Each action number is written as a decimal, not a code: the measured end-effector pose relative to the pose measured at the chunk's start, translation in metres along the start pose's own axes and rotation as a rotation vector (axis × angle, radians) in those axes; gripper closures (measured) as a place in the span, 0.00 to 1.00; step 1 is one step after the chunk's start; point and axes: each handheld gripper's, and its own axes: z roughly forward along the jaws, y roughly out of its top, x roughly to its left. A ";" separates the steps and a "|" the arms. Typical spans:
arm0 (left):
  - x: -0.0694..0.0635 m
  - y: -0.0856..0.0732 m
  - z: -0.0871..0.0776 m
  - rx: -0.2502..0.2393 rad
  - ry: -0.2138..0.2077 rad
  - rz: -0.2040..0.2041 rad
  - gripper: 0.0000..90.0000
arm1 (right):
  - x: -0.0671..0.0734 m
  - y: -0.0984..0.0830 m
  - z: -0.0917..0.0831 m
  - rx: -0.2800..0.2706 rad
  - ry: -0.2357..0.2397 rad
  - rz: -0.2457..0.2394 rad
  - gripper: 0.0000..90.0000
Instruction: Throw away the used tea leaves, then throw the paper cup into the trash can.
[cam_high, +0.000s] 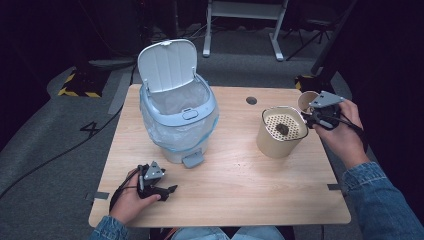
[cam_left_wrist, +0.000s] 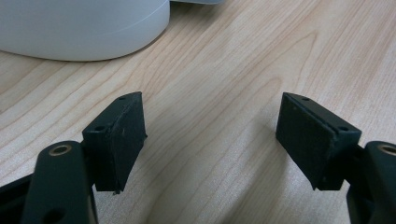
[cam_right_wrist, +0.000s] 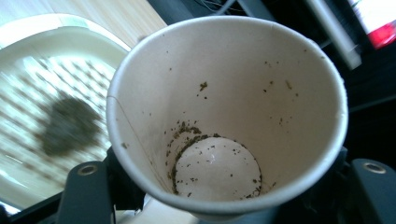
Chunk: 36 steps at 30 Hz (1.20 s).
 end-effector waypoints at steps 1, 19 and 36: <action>0.000 0.000 0.000 0.000 0.000 0.000 0.27 | 0.000 0.000 -0.002 -0.013 0.020 0.039 0.36; 0.001 0.001 0.000 0.002 -0.003 0.006 0.27 | -0.019 -0.016 -0.017 -0.295 0.368 0.321 0.36; 0.001 0.001 0.000 0.002 -0.002 0.004 0.27 | -0.017 0.026 -0.014 -0.422 0.542 0.248 0.36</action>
